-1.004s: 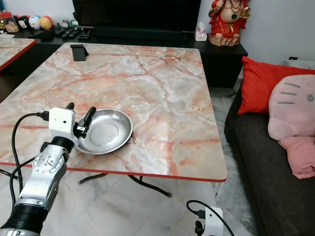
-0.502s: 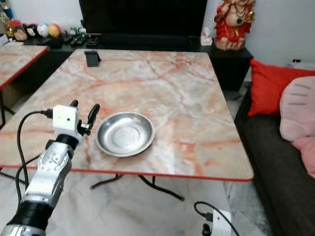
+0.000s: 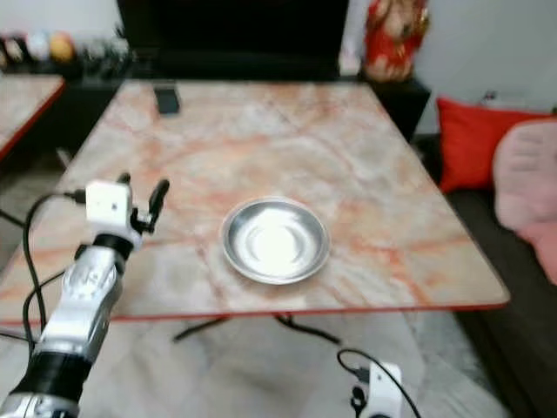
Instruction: Setting the table
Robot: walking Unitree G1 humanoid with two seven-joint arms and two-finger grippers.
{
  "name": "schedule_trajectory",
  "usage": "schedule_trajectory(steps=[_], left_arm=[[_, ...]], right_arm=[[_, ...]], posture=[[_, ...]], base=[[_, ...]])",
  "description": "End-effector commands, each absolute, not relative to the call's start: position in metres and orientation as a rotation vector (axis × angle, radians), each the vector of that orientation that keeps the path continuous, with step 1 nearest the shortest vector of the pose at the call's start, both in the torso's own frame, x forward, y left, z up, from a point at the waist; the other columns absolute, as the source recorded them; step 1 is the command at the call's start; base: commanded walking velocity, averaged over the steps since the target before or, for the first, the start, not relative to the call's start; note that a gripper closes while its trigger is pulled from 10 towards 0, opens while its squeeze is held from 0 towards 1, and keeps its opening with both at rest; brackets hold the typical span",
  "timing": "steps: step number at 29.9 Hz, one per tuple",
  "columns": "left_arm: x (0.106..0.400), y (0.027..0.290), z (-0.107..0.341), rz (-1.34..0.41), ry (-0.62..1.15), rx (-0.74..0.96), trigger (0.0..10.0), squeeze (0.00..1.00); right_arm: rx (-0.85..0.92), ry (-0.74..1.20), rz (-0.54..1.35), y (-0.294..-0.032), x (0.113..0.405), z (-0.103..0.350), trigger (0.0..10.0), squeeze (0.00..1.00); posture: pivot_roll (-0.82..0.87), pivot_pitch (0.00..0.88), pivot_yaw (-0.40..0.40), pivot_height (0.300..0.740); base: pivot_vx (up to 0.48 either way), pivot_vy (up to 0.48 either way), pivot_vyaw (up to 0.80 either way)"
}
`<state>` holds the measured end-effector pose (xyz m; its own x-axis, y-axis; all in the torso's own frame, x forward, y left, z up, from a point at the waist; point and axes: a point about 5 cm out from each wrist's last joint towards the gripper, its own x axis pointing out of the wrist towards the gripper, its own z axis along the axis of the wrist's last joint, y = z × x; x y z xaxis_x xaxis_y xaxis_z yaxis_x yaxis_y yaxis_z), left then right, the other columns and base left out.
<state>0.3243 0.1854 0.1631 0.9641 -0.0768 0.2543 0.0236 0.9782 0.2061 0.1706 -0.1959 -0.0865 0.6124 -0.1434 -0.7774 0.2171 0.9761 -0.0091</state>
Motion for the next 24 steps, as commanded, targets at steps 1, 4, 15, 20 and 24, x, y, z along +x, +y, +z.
schedule_trajectory(steps=[1,4,15,20,24], left_arm=[[0.3233,0.1872,0.1643,-0.044,-0.271,0.214,10.0,0.00],[0.3219,0.1875,0.1640,-0.043,-0.271,0.213,10.0,0.00],[0.3214,0.1893,0.1664,-0.033,-0.279,0.218,10.0,0.00],[0.3219,0.1888,0.1684,-0.031,-0.286,0.217,10.0,0.00],[0.3221,0.1879,0.1707,-0.031,-0.296,0.218,10.0,0.00]], right_arm=[[0.093,0.886,-0.187,-0.1889,0.1728,-0.0865,10.0,0.00],[0.084,0.878,-0.174,-0.1887,0.1730,-0.0862,10.0,0.00],[0.082,0.869,-0.146,-0.1847,0.1740,-0.0859,10.0,0.00],[0.086,0.867,-0.139,-0.1833,0.1751,-0.0855,10.0,0.00],[0.086,0.867,-0.135,-0.1824,0.1754,-0.0855,10.0,0.00]], posture=[[0.06,0.000,-0.016,0.740],[0.06,0.000,-0.016,0.740],[0.06,0.000,-0.018,0.740],[0.06,0.000,-0.017,0.740],[0.07,0.000,-0.020,0.740]], base=[[0.000,0.480,0.00],[0.000,0.457,0.00],[0.000,0.461,0.80],[0.000,0.411,0.80],[0.000,0.411,0.80]])
